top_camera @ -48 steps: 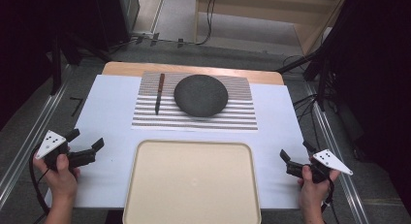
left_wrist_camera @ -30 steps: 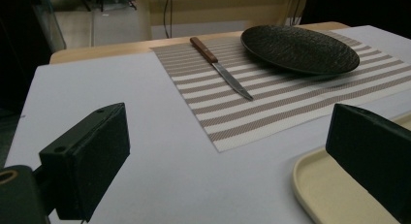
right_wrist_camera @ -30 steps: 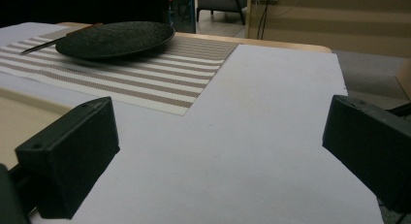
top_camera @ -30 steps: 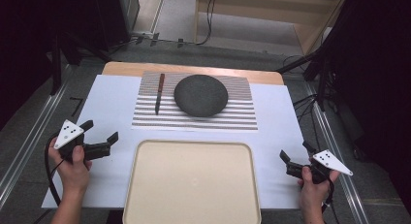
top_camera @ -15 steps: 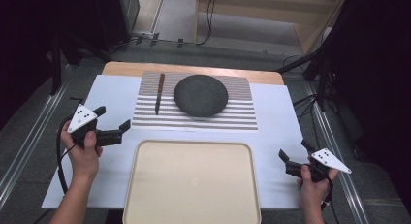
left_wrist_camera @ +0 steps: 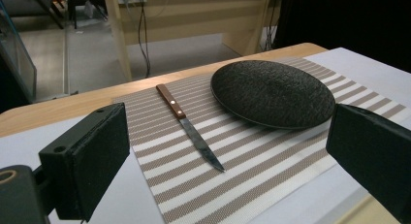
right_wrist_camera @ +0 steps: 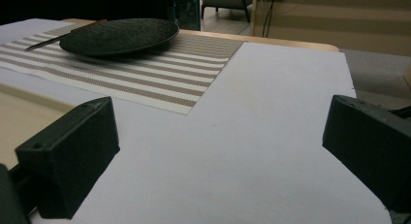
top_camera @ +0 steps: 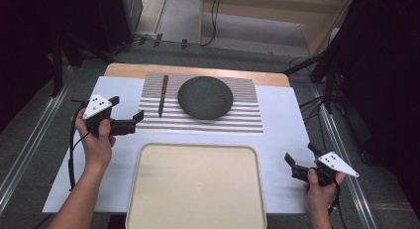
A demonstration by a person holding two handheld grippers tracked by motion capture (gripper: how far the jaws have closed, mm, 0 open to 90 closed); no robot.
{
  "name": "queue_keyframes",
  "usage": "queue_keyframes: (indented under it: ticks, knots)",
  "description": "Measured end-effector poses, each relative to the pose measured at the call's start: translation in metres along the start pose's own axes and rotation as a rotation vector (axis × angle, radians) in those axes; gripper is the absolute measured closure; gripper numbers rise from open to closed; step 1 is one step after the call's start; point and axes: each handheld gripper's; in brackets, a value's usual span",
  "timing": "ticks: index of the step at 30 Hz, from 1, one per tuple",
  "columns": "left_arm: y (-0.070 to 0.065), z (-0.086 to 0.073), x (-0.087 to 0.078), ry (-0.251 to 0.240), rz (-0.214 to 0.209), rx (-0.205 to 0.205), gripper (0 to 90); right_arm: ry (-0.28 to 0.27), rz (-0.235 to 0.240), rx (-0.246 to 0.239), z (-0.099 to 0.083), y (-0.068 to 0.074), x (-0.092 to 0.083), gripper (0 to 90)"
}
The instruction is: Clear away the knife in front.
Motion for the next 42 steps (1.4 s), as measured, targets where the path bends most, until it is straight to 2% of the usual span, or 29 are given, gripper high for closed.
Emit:
queue_keyframes:
  ticks: [6,8,14,19,27,32,42]
  knots:
    - [0.000,0.008,0.012,0.010,-0.010,0.006,1.7,0.000,-0.001,-0.003,0.000,0.000,0.000,0.0]
    - [0.001,0.011,0.017,0.019,-0.027,0.001,1.7,0.000,-0.001,-0.004,0.000,0.000,0.001,0.0]
    - [0.002,0.018,0.030,0.032,-0.043,-0.007,1.7,0.000,0.001,-0.005,0.000,0.000,0.001,0.0]
    - [0.002,0.022,0.042,0.032,-0.021,-0.012,2.7,0.000,0.003,-0.001,0.000,0.000,0.001,0.0]
    - [0.007,0.028,0.067,0.088,-0.009,-0.042,9.1,0.001,0.003,-0.001,0.000,-0.001,0.001,0.0]
    - [0.011,0.030,0.082,0.111,0.019,-0.069,16.4,0.003,0.003,0.003,0.000,-0.001,0.001,0.0]
    - [0.020,0.034,0.108,0.172,0.037,-0.119,21.3,0.004,0.004,0.007,0.000,-0.001,0.001,0.0]
Point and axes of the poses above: each handheld gripper's, and its own axes: x roughly forward along the jaws, z roughly out of its top, y roughly to its left, and after that the axes turned 7 degrees about -x, right-handed
